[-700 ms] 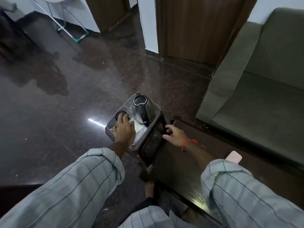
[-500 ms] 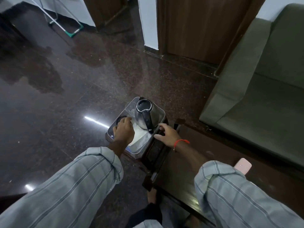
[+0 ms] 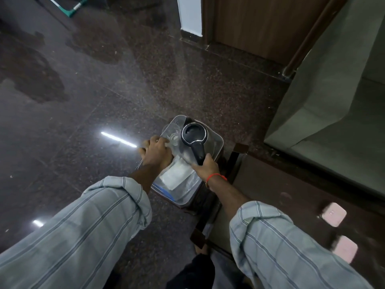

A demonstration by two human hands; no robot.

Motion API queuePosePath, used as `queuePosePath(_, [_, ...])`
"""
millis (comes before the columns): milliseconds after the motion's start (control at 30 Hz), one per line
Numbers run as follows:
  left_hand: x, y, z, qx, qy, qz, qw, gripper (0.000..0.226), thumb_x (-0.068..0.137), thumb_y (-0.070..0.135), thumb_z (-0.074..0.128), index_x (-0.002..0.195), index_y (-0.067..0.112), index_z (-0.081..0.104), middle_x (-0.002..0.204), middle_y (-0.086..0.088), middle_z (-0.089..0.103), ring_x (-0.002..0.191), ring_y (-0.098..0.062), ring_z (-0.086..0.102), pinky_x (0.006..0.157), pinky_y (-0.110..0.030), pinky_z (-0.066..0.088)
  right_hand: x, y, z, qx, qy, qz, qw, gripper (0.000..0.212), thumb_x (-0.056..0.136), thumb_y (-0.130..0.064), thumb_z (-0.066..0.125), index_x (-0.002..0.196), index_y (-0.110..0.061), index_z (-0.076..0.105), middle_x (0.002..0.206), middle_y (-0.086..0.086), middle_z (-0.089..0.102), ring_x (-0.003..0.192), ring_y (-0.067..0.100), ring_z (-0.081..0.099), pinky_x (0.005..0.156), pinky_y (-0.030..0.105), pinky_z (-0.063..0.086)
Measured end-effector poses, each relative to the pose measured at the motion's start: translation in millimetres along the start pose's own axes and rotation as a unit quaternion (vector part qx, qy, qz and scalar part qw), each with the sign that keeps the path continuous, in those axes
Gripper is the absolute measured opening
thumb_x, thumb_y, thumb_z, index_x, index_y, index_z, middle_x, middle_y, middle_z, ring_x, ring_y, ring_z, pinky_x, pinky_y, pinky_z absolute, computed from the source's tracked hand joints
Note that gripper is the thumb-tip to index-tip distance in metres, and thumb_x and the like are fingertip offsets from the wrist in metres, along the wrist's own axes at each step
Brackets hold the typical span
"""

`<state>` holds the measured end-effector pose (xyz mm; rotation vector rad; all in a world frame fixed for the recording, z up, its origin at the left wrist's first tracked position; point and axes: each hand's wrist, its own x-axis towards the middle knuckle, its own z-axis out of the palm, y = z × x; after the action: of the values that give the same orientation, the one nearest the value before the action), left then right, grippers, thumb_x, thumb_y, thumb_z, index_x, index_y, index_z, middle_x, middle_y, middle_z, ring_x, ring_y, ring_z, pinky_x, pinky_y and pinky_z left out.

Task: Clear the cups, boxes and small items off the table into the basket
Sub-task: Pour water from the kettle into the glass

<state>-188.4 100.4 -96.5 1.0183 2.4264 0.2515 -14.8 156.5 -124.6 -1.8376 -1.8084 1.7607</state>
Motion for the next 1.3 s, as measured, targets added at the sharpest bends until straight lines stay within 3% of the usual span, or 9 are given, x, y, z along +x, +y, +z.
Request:
queuePosePath(133, [25, -8, 2, 0.035, -0.020, -0.005, 0.999, 0.040, 0.098, 0.031, 0.053, 0.137, 0.029, 0.056, 0.154, -0.004, 0.042, 0.143, -0.031, 0.031, 0.116, -0.054, 0.023, 7, 3, 4, 0.060, 0.042, -0.023, 0.997, 0.033, 0.086, -0.024, 0.065, 0.112, -0.005, 0.056, 0.107, 0.017, 0.067, 0.105, 0.035, 0.064, 0.080, 0.030, 0.043])
queuePosePath(267, [52, -7, 5, 0.043, -0.041, -0.024, 0.998, 0.057, 0.094, 0.038, 0.054, 0.148, 0.026, 0.041, 0.157, -0.008, 0.038, 0.145, -0.035, 0.030, 0.118, -0.057, 0.024, -6, 12, -6, 0.131, 0.043, -0.056, 0.989, 0.040, 0.076, -0.029, 0.059, 0.113, -0.015, 0.061, 0.090, 0.002, 0.066, 0.088, 0.026, 0.064, 0.080, 0.038, 0.051])
queuePosePath(433, [78, 10, 13, 0.073, -0.072, -0.030, 0.994, 0.087, 0.089, 0.061, 0.063, 0.158, 0.026, 0.022, 0.162, -0.009, 0.031, 0.147, -0.041, 0.030, 0.115, -0.059, 0.024, -31, 28, -43, 0.147, 0.055, -0.130, 0.979, 0.018, 0.072, -0.028, 0.059, 0.082, -0.043, 0.059, 0.064, -0.021, 0.058, 0.058, -0.005, 0.050, 0.055, 0.009, 0.040])
queuePosePath(700, [91, 9, 30, 0.211, -0.193, 0.014, 0.958, 0.108, 0.083, 0.071, 0.067, 0.163, 0.039, 0.000, 0.172, -0.012, -0.008, 0.154, -0.048, 0.018, 0.122, -0.068, 0.009, -86, 84, -119, 0.238, 0.037, -0.161, 0.957, 0.022, 0.079, -0.013, 0.064, 0.098, -0.005, 0.058, 0.081, 0.005, 0.056, 0.077, 0.019, 0.050, 0.074, 0.037, 0.040])
queuePosePath(833, [85, 14, 48, 0.195, -0.140, 0.017, 0.971, 0.094, 0.085, 0.064, 0.069, 0.158, 0.032, 0.019, 0.170, -0.021, -0.005, 0.148, -0.049, 0.031, 0.121, -0.064, 0.017, -112, 103, -145, 0.254, 0.081, -0.157, 0.951, 0.018, 0.073, -0.011, 0.063, 0.088, -0.004, 0.058, 0.078, 0.009, 0.054, 0.078, 0.023, 0.049, 0.074, 0.038, 0.040])
queuePosePath(933, [92, 17, 61, 0.185, -0.107, 0.003, 0.977, 0.071, 0.090, 0.058, 0.068, 0.146, 0.027, 0.038, 0.169, -0.024, -0.001, 0.145, -0.052, 0.034, 0.119, -0.063, 0.019, -127, 114, -163, 0.245, 0.106, -0.159, 0.951, 0.007, 0.074, -0.008, 0.063, 0.079, -0.013, 0.061, 0.075, 0.002, 0.059, 0.077, 0.015, 0.056, 0.073, 0.023, 0.047])
queuePosePath(1033, [101, 13, 75, 0.180, -0.039, 0.019, 0.983, 0.045, 0.093, 0.046, 0.067, 0.127, 0.019, 0.058, 0.155, -0.024, 0.025, 0.128, -0.053, 0.050, 0.114, -0.063, 0.026, -142, 128, -171, 0.264, 0.096, -0.151, 0.948, 0.005, 0.086, -0.019, 0.066, 0.084, -0.015, 0.066, 0.078, -0.001, 0.063, 0.078, 0.012, 0.059, 0.073, 0.022, 0.050])
queuePosePath(1133, [106, 1, 79, 0.171, -0.006, 0.046, 0.984, 0.030, 0.093, 0.044, 0.068, 0.109, 0.019, 0.065, 0.137, -0.019, 0.036, 0.111, -0.052, 0.058, 0.108, -0.064, 0.030, -152, 140, -173, 0.259, 0.137, -0.136, 0.946, 0.041, 0.091, -0.048, 0.058, 0.066, -0.017, 0.047, 0.065, 0.005, 0.044, 0.067, 0.018, 0.041, 0.065, 0.030, 0.035])
queuePosePath(1300, [94, -20, 74, 0.108, 0.049, 0.108, 0.987, 0.028, 0.087, 0.042, 0.077, 0.094, 0.022, 0.059, 0.140, -0.018, 0.040, 0.111, -0.053, 0.058, 0.105, -0.066, 0.034, -167, 149, -172, 0.263, 0.201, -0.115, 0.937, 0.074, 0.093, -0.065, 0.050, 0.058, -0.002, 0.035, 0.060, 0.020, 0.036, 0.063, 0.021, 0.035, 0.063, 0.035, 0.027])
